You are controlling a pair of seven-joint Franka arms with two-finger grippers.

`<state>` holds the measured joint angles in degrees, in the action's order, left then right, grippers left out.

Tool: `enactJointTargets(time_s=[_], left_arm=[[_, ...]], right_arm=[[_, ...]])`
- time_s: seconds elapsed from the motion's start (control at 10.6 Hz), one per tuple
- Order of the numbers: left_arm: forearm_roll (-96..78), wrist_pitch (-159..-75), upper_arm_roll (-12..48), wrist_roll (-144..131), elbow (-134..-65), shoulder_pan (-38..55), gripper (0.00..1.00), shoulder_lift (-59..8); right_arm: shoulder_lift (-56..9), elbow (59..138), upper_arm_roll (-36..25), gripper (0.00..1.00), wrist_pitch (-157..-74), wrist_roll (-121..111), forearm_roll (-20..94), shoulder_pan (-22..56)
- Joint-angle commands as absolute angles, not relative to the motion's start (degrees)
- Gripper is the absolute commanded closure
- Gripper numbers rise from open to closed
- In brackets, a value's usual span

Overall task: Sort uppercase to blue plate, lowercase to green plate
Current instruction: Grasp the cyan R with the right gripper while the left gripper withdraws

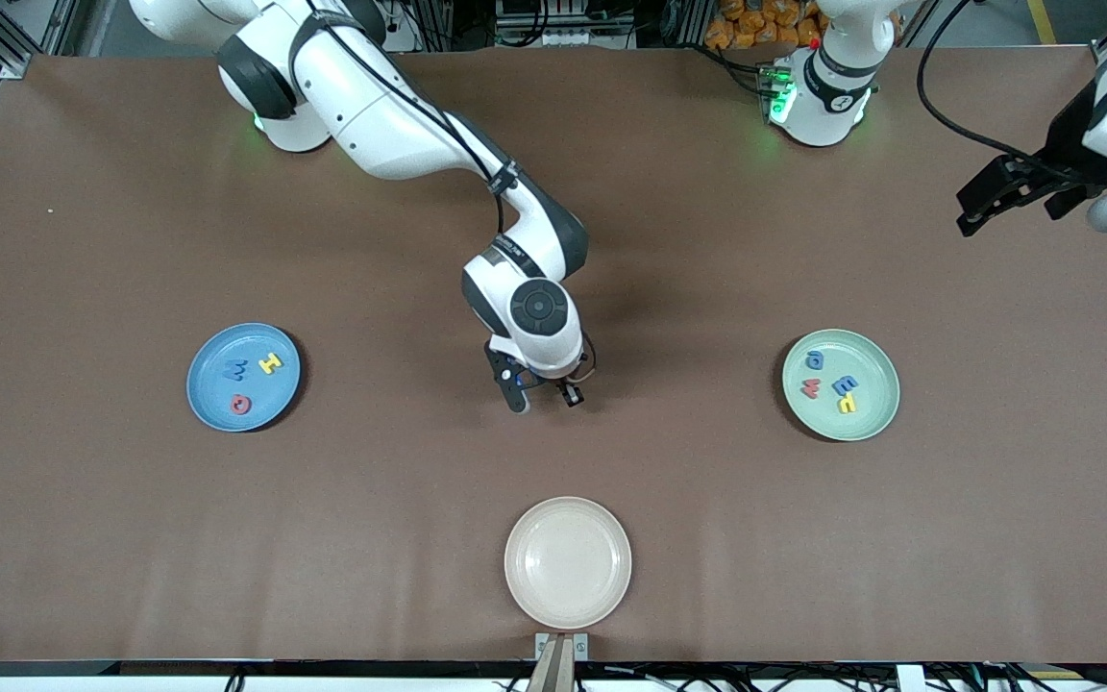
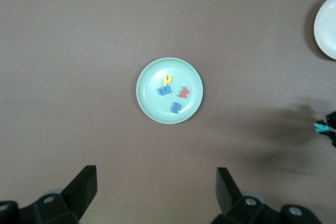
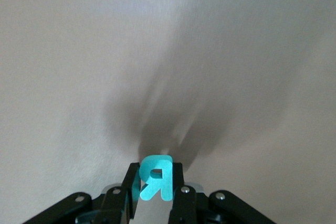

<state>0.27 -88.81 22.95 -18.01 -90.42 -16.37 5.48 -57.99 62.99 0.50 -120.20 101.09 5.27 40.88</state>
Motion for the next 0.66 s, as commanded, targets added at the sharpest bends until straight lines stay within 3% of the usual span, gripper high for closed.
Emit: enactJointTargets(time_s=[0.0, 0.56], left_arm=[[-1.1, -87.7, 21.3, -17.4, -90.6, -14.9, 0.0, 7.2], [-1.1, -87.7, 21.4, -16.7, -92.6, -13.3, 0.0, 6.9]], right_arm=[[-54.6, 66.3, 0.5, 0.79, -116.1, 91.8, 6.7, 39.4], [-44.5, 80.7, -3.1, 0.79, -105.4, 56.8, 6.1, 32.6]])
